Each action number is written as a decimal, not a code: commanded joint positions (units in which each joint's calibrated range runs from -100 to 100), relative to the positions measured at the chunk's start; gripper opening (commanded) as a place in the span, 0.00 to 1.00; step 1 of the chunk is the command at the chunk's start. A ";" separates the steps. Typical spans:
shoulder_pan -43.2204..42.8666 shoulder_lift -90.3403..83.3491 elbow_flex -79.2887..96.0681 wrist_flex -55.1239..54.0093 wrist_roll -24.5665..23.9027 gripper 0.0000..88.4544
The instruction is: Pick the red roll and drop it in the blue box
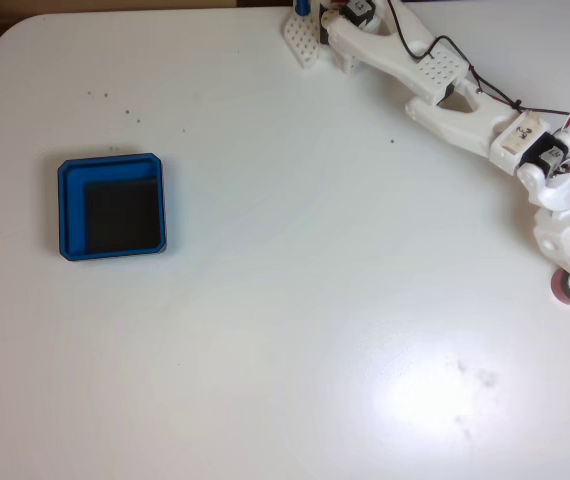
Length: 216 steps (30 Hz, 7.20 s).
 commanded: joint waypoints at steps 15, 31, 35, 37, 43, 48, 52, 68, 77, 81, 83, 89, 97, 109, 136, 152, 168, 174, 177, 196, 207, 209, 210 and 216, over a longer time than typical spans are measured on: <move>-0.01 1.14 -4.75 -0.53 -0.20 0.22; 0.08 1.14 -4.57 -0.36 -0.28 0.22; 0.08 1.31 -4.39 0.22 0.24 0.22; 0.28 1.39 -4.30 0.30 0.24 0.22; 0.28 1.39 -4.30 0.38 0.33 0.21; 0.28 1.39 -4.30 0.46 0.33 0.21; 0.28 1.73 -4.21 1.70 0.42 0.21; 0.47 2.73 -4.39 7.89 -0.28 0.21; 0.18 2.40 -4.66 6.16 -0.02 0.21; 0.08 2.40 -4.57 0.38 0.15 0.21; 0.08 2.40 -4.48 -1.60 0.15 0.21; 0.08 2.48 -4.48 -2.34 0.24 0.21; -0.11 2.98 -4.30 -1.85 0.33 0.21; -0.11 3.06 -4.21 -0.61 0.42 0.21; 0.28 2.56 -4.39 5.08 -0.20 0.01; 0.18 -0.28 -4.66 5.08 -0.20 0.01; 0.28 -10.65 -4.57 5.17 -0.28 0.01; 0.18 -12.32 -4.57 5.17 -0.28 0.01; 0.38 -13.49 -4.48 5.17 -0.28 0.01; 2.92 -30.63 13.58 5.17 -0.28 0.01; 14.06 -50.45 40.08 5.08 -0.28 0.01; 16.79 -52.96 43.41 5.08 0.07 0.01; 18.16 -53.96 44.75 5.08 0.15 0.01; 27.34 -61.40 52.75 5.00 0.15 0.01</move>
